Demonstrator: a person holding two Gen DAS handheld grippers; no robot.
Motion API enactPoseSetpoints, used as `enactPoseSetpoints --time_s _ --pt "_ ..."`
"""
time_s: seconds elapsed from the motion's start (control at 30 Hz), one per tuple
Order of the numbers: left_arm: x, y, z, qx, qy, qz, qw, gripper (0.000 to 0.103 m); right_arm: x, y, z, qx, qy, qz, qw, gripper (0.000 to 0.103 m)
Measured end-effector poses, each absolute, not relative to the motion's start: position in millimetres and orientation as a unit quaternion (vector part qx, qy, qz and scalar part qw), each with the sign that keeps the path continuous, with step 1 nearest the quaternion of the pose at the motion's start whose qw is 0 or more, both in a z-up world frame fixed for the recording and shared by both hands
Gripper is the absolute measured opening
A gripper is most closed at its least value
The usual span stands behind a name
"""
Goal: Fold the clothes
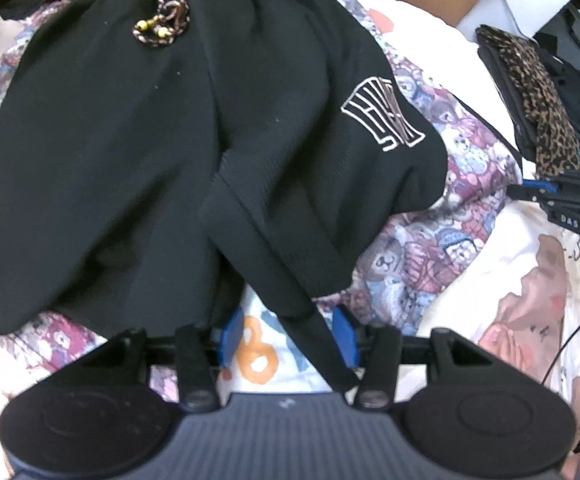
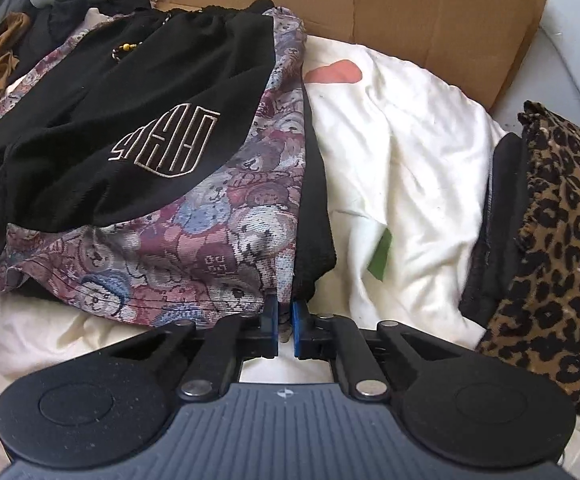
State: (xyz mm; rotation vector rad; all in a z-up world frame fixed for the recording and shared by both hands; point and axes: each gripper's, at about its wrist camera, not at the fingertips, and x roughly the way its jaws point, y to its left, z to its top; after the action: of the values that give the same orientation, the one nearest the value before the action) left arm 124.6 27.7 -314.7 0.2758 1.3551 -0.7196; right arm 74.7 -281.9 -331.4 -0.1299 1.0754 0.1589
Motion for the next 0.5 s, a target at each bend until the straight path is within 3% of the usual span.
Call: enactPoseSetpoints --time_s 0.5 --pt "125 31 -335 0.115 0.631 -0.322 0.697 0.054 59 -305 -298 -0.033 0.514 0.024 0.857 0.000"
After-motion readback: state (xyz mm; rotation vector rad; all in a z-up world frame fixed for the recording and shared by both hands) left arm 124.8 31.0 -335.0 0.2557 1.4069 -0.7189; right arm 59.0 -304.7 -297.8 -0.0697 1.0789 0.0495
